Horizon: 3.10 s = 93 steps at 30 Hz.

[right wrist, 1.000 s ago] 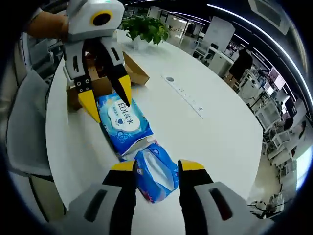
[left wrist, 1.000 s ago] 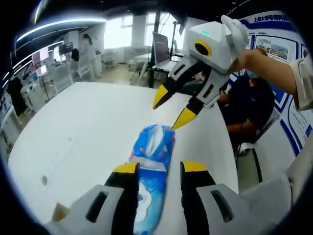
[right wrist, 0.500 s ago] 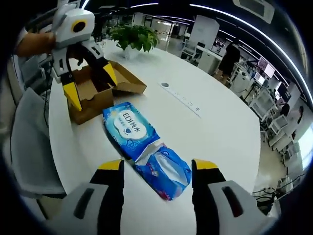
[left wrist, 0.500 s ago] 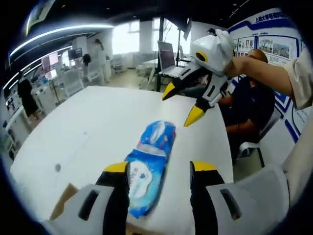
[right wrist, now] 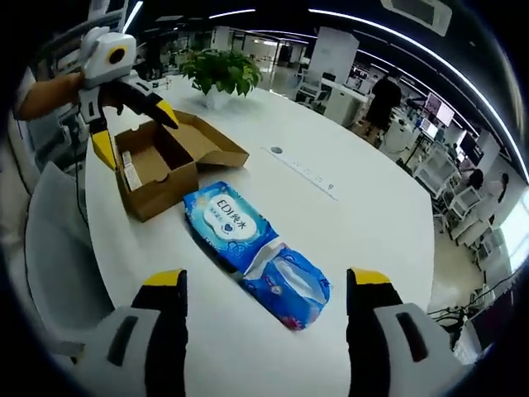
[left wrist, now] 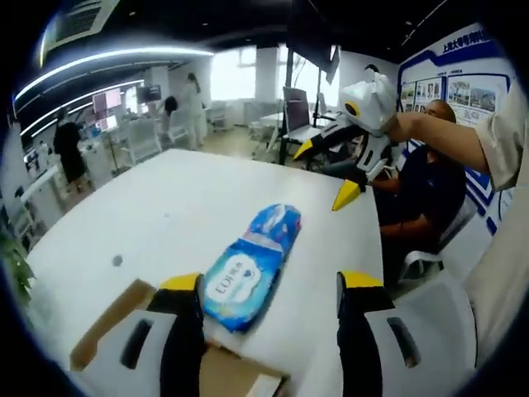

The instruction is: Operate the shoe box by opening the lid, removing the specified soft item, and placing it in the target area until the item is outside and the box remains undamaged.

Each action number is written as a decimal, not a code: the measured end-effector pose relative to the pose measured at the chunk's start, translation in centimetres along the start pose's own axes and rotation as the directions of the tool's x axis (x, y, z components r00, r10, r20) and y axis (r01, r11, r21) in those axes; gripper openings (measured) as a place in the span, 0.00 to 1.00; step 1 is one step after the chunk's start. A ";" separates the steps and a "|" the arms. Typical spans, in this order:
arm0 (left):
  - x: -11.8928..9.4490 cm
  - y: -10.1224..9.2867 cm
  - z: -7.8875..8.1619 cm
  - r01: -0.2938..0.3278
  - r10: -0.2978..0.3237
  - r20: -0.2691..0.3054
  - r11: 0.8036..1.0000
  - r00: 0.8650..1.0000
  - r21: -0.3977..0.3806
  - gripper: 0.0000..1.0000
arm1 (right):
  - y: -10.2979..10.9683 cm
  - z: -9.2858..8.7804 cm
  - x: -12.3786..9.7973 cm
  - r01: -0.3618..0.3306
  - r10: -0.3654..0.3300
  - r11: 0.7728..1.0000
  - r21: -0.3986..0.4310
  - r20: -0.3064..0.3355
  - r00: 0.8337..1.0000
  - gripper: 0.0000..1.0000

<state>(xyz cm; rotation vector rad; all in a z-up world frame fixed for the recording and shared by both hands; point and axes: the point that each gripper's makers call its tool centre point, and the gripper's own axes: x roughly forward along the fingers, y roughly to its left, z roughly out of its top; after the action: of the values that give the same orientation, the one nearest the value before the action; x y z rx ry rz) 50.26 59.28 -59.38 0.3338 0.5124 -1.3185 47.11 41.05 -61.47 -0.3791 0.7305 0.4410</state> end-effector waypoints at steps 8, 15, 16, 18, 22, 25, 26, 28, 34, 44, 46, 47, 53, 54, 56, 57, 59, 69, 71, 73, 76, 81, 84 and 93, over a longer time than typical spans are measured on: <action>-3.3 0.8 -1.2 -0.049 0.049 0.011 0.999 0.999 -0.019 0.81 | 1.2 0.0 -0.6 0.014 -0.014 1.000 0.020 -0.013 1.000 0.88; -5.9 1.6 -1.5 -0.104 0.107 0.044 0.993 0.993 -0.047 0.86 | 2.5 0.1 -0.6 0.008 -0.007 1.000 0.022 -0.021 1.000 0.90; -6.3 1.6 -1.5 -0.110 0.113 0.051 0.993 0.992 -0.048 0.87 | 2.4 0.1 -0.5 0.006 -0.006 1.000 0.021 -0.022 1.000 0.90; -7.2 1.8 -1.5 -0.127 0.131 0.064 0.990 0.989 -0.061 0.90 | 2.8 0.3 -0.5 0.001 -0.001 1.000 0.013 -0.022 1.000 0.89; -8.9 2.1 -1.8 -0.160 0.168 0.088 0.983 0.982 -0.090 0.94 | 3.4 0.7 -0.3 -0.015 0.014 1.000 -0.002 -0.026 1.000 0.88; -9.9 2.2 -2.1 -0.182 0.191 0.098 0.979 0.977 -0.093 0.96 | 3.8 1.1 -0.3 -0.022 0.022 1.000 -0.021 -0.028 0.999 0.88; -10.4 2.2 -2.3 -0.191 0.200 0.099 0.977 0.975 -0.093 0.97 | 3.9 1.3 -0.2 -0.024 0.023 0.999 -0.026 -0.028 0.999 0.88; -11.0 2.3 -2.5 -0.203 0.213 0.103 0.974 0.972 -0.097 0.97 | 4.0 1.8 -0.3 -0.023 0.023 0.999 -0.035 -0.021 1.000 0.87; -13.0 2.7 -3.6 -0.241 0.256 0.117 0.962 0.960 -0.125 1.00 | 5.0 2.6 -0.2 -0.041 0.040 0.998 -0.054 -0.010 0.999 0.87; -15.6 2.7 -6.3 -0.291 0.309 0.102 0.944 0.946 -0.154 1.00 | 7.8 3.5 0.3 -0.099 0.098 0.989 -0.111 -0.014 0.995 0.85; -16.0 2.6 -6.9 -0.302 0.318 0.097 0.941 0.943 -0.154 1.00 | 8.4 3.8 0.4 -0.111 0.111 0.986 -0.122 -0.011 0.994 0.85; -16.2 2.6 -7.1 -0.306 0.323 0.095 0.940 0.942 -0.153 1.00 | 8.6 4.0 0.4 -0.117 0.117 0.985 -0.126 -0.008 0.993 0.84; -17.9 2.7 -8.6 -0.346 0.361 0.082 0.926 0.929 -0.152 1.00 | 10.6 5.1 1.0 -0.164 0.166 0.970 -0.181 -0.006 0.986 0.81; -18.1 2.7 -8.7 -0.350 0.365 0.083 0.924 0.927 -0.153 1.00 | 10.8 5.2 1.1 -0.172 0.173 0.967 -0.191 -0.010 0.985 0.80; -18.7 2.6 -9.1 -0.362 0.377 0.082 0.919 0.922 -0.156 1.00 | 11.4 5.4 1.4 -0.191 0.192 0.958 -0.212 -0.014 0.981 0.78; -19.0 2.6 -9.4 -0.368 0.383 0.082 0.917 0.920 -0.157 1.00 | 11.8 5.6 1.6 -0.205 0.206 0.953 -0.223 -0.018 0.978 0.76; -19.4 2.6 -9.7 -0.376 0.392 0.083 0.913 0.916 -0.160 1.00 | 12.3 5.7 1.8 -0.221 0.223 0.946 -0.238 -0.022 0.975 0.74; -21.0 2.6 -11.7 -0.408 0.422 0.063 0.899 0.905 -0.163 1.00 | 15.1 7.2 4.1 -0.318 0.324 0.893 -0.317 -0.036 0.945 0.60; -21.2 2.4 -11.8 -0.409 0.424 0.067 0.898 0.903 -0.165 1.00 | 15.6 7.5 4.7 -0.336 0.343 0.882 -0.329 -0.041 0.939 0.59; -21.5 2.3 -11.9 -0.413 0.429 0.069 0.894 0.901 -0.172 1.00 | 16.0 7.7 5.2 -0.353 0.359 0.872 -0.340 -0.048 0.932 0.58; -21.9 2.1 -12.4 -0.422 0.438 0.062 0.889 0.897 -0.177 1.00 | 16.7 8.2 6.1 -0.383 0.389 0.848 -0.366 -0.059 0.919 0.56; -22.3 1.9 -13.4 -0.435 0.450 0.046 0.881 0.892 -0.186 1.00 | 17.8 8.6 7.5 -0.427 0.432 0.814 -0.394 -0.080 0.898 0.53; -22.5 1.8 -14.0 -0.440 0.455 0.038 0.877 0.890 -0.194 1.00 | 18.4 8.9 8.2 -0.450 0.456 0.792 -0.413 -0.090 0.885 0.51; -22.9 1.5 -15.0 -0.449 0.462 0.013 0.869 0.887 -0.208 1.00 | 19.9 9.8 10.8 -0.503 0.508 0.751 -0.427 -0.112 0.854 0.46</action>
<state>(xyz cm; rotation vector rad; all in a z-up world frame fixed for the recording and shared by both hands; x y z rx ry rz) 45.46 86.24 -59.93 0.2264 0.4727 -0.8054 49.56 65.19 -65.93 -0.6078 0.7151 1.1435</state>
